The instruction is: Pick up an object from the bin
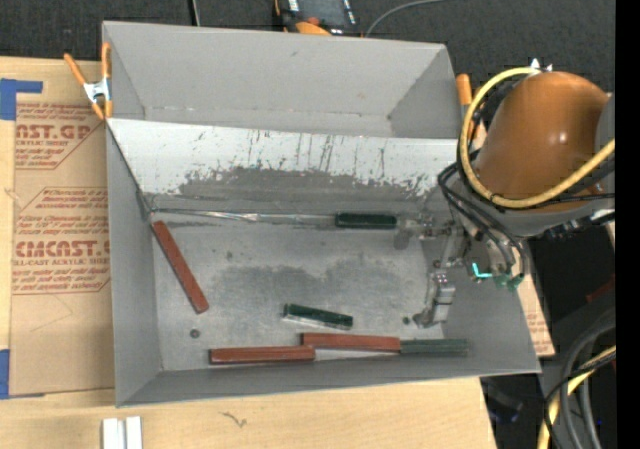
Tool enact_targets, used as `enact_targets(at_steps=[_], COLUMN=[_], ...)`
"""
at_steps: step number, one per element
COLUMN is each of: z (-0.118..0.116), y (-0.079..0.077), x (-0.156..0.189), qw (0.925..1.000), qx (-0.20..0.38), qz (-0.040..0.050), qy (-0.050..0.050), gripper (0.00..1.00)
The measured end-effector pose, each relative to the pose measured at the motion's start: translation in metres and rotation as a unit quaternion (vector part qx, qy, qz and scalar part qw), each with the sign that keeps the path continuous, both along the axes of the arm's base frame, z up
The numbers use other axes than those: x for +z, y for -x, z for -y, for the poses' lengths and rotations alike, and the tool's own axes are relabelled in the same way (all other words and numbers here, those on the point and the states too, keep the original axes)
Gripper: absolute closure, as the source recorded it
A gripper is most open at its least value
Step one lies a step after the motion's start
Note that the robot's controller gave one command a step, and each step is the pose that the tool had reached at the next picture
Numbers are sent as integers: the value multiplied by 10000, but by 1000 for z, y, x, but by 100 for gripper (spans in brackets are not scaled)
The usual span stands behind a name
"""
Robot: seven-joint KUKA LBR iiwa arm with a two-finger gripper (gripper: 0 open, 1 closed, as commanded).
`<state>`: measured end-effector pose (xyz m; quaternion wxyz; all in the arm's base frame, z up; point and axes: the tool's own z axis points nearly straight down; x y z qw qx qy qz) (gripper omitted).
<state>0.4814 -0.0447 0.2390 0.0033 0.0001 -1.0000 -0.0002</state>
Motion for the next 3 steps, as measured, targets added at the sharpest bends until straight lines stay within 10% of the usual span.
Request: enact_targets(at_steps=[1,2,3], z=[-25,-82,-93], y=[1,-7,-30], x=[-110,-122,-172], qw=[9989,9994,9989], qx=[-459,353,472], qz=[-8,29,20], qy=[-5,-8,-1], gripper=[0,0,0])
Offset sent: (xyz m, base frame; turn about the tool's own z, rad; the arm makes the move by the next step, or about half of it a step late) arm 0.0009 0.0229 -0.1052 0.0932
